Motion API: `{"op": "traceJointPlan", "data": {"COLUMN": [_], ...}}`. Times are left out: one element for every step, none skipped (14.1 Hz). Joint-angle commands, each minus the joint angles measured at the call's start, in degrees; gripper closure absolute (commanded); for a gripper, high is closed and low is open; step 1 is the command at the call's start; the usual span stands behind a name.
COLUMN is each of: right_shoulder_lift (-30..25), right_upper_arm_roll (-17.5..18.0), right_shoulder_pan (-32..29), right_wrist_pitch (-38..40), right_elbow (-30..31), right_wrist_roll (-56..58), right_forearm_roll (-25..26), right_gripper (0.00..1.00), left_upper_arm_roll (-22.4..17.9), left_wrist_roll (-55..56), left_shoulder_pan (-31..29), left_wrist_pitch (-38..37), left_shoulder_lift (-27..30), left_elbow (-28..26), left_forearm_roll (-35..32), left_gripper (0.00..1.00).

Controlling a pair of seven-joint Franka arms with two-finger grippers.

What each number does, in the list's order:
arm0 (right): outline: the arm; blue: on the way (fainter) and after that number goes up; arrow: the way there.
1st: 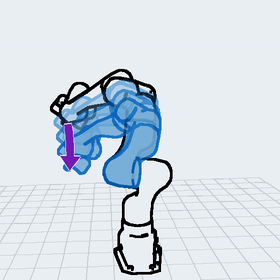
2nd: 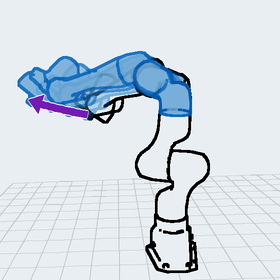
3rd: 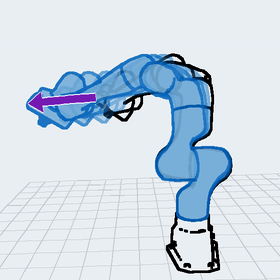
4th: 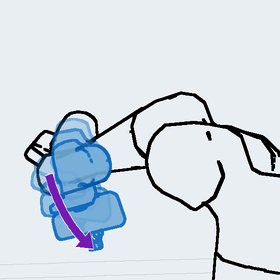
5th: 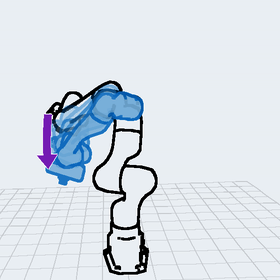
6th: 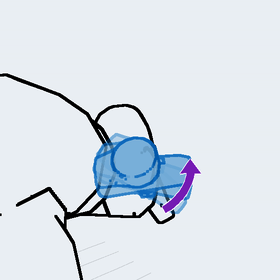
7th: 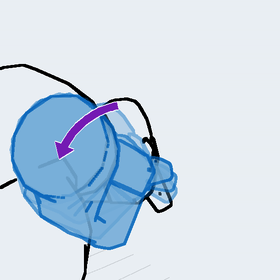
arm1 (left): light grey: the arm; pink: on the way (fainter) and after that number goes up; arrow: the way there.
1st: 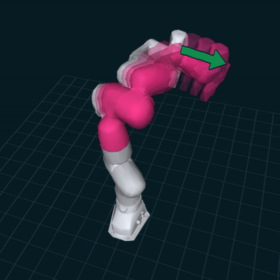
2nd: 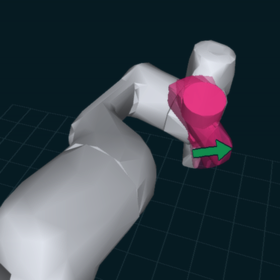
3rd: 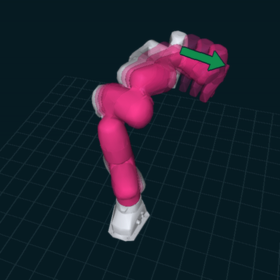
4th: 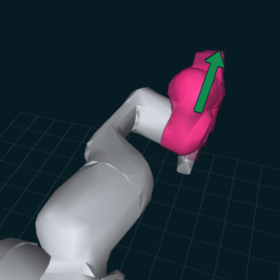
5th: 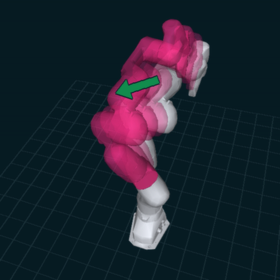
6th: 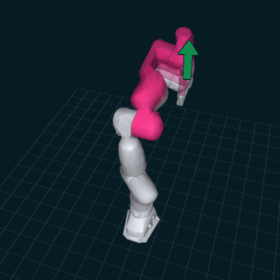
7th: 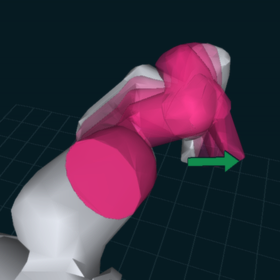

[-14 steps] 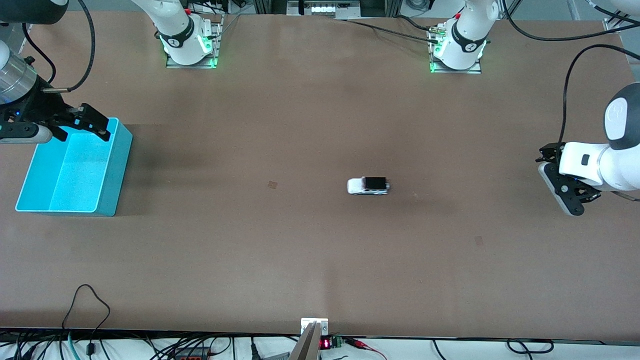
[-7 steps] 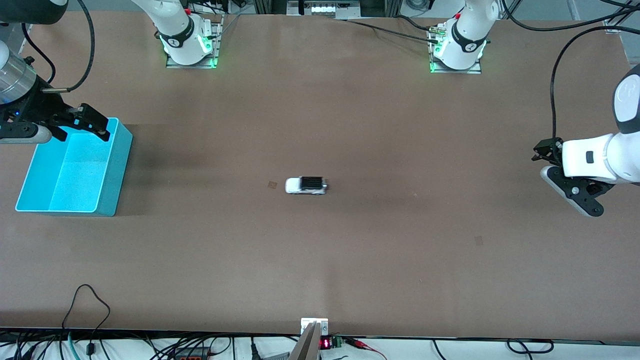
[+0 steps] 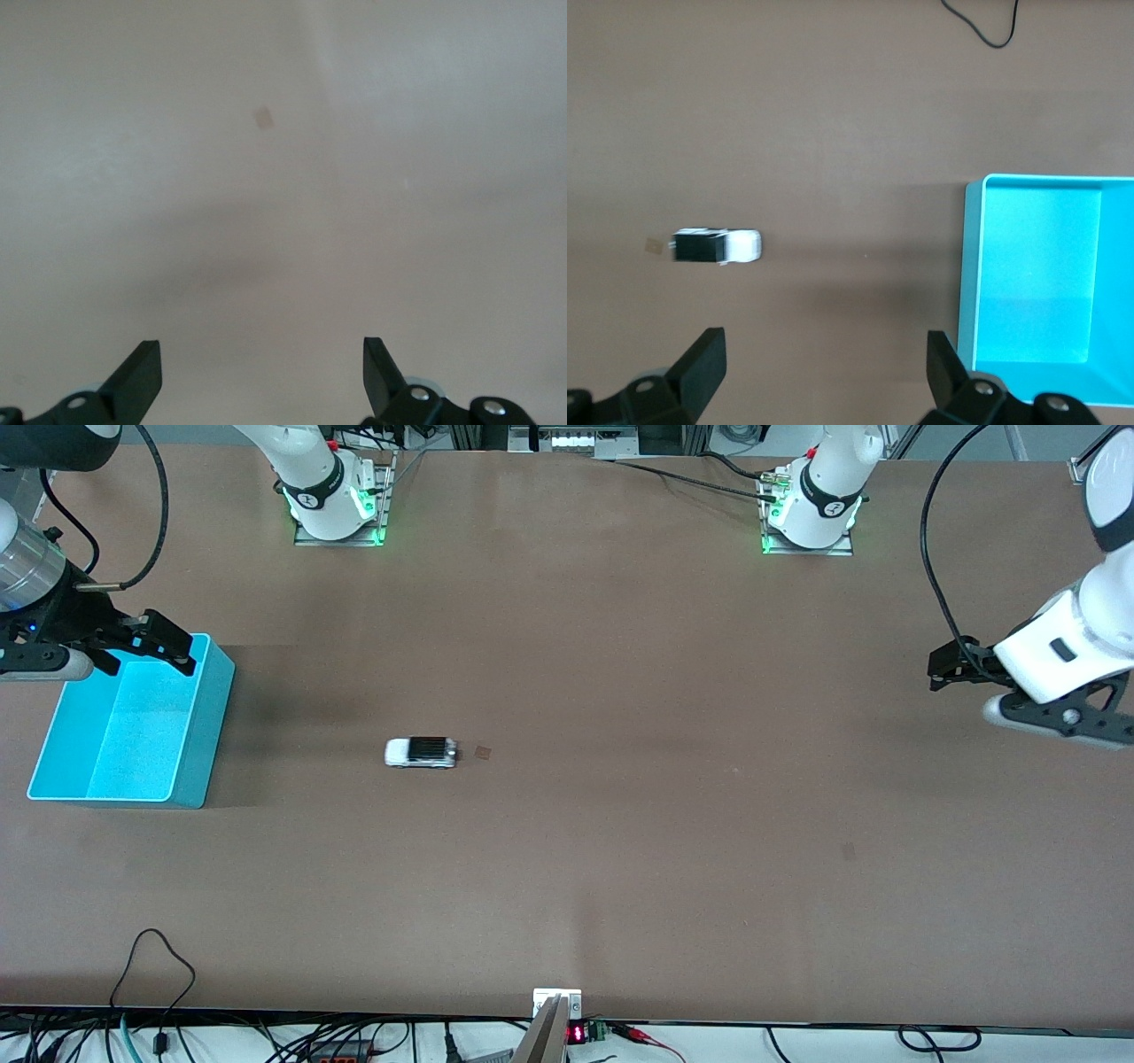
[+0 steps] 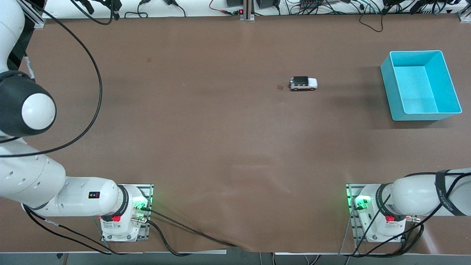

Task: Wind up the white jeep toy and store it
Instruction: 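Release the jeep and raise the left gripper away, then reach the right gripper to the rolled jeep and grasp it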

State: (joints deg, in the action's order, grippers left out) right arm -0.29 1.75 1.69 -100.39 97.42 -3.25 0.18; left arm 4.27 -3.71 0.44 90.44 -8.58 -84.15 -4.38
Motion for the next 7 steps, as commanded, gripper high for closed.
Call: {"op": "traceJointPlan", "data": {"right_shoulder_lift": [0.55,0.99,1.26,1.43,1.52,1.52,1.35], "right_upper_arm_roll": [0.01,0.01,0.01,0.01,0.01,0.01,0.01], "right_shoulder_pan": [-0.20,-0.37,-0.55,-0.55,-0.55,-0.46,-0.46], "right_wrist_pitch": [1.59,1.43,1.08,0.72,-0.41,-2.42,-4.27], "right_elbow": [0.84,1.54,2.24,3.29,4.96,7.24,9.26], "right_wrist_roll": [1.23,1.32,1.49,2.10,3.67,5.52,7.45], "right_forearm_roll": [-0.44,-0.44,-0.44,-0.44,-0.44,-0.44,-0.35], "right_gripper": [0.00,0.00,0.00,0.00,0.00,0.00,0.00], "left_upper_arm_roll": [-3.38,-4.17,-4.35,-3.92,-3.83,-3.74,-3.57], "left_wrist_roll": [4.07,3.89,4.06,3.98,3.89,3.89,3.80], "left_shoulder_pan": [1.49,1.49,1.40,1.32,1.14,1.23,1.23], "left_wrist_pitch": [14.19,17.29,17.23,13.84,10.76,10.12,9.76], "left_shoulder_lift": [11.54,12.18,12.62,12.62,12.01,11.83,11.92], "left_elbow": [-17.58,-19.80,-20.34,-19.65,-18.43,-18.07,-17.80], "left_forearm_roll": [1.04,0.87,0.87,0.78,1.30,1.30,1.22], "left_gripper": [0.00,0.00,0.00,0.00,0.00,0.00,0.00]}}
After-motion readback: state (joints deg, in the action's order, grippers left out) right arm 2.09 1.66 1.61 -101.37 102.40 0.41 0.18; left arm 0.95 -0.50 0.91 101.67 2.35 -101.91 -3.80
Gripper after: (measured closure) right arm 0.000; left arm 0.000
